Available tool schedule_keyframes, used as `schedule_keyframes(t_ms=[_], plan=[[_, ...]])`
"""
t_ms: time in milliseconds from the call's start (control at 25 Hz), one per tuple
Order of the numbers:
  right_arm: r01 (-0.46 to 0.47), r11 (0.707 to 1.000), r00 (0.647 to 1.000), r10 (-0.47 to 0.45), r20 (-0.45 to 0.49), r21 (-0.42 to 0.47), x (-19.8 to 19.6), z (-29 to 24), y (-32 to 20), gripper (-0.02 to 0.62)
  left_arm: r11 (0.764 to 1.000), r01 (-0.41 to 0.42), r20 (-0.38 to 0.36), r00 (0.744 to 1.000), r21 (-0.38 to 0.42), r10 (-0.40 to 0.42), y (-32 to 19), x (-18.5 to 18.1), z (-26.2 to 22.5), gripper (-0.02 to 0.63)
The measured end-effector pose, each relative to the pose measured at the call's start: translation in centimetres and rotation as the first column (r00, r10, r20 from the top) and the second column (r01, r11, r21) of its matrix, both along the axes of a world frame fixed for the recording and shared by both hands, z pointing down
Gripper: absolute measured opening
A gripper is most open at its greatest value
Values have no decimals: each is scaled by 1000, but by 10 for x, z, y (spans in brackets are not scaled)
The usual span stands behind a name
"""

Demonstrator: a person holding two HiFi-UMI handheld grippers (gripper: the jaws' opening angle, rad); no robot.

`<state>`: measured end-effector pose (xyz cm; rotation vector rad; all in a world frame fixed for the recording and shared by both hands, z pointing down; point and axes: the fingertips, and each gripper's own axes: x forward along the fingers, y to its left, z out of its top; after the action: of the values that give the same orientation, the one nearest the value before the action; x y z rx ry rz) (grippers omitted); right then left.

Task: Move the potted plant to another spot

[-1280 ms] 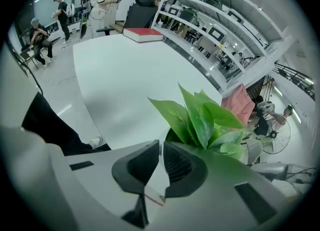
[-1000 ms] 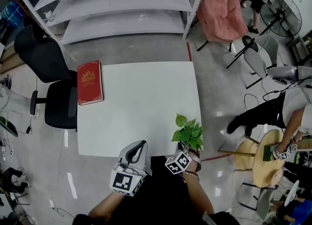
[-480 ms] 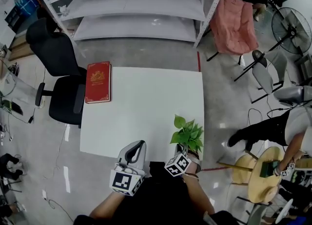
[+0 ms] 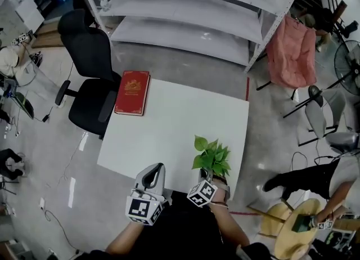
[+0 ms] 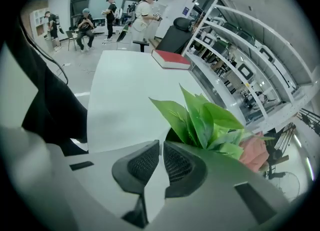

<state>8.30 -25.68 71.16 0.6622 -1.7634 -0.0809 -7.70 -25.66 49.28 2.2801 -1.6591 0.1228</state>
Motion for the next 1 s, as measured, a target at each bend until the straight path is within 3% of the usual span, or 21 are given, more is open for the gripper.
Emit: schedule_keyframes(t_ms=[200, 400, 680, 1000], plan=[[80, 997, 996, -80, 25, 6, -29, -8, -1, 32, 996, 87, 31, 996, 3, -88, 6, -31, 1, 20], [122, 992, 992, -123, 33, 22, -56, -12, -14, 32, 986, 165, 17, 986, 25, -166, 3, -62, -4, 20], [130, 991, 991, -131, 22, 37, -94, -19, -28, 32, 986, 166, 16, 986, 25, -166, -11, -107, 8, 20], [105, 994, 994, -105, -6, 24, -140, -22, -48, 32, 996, 89, 13, 996, 28, -89, -46, -150, 10, 20]])
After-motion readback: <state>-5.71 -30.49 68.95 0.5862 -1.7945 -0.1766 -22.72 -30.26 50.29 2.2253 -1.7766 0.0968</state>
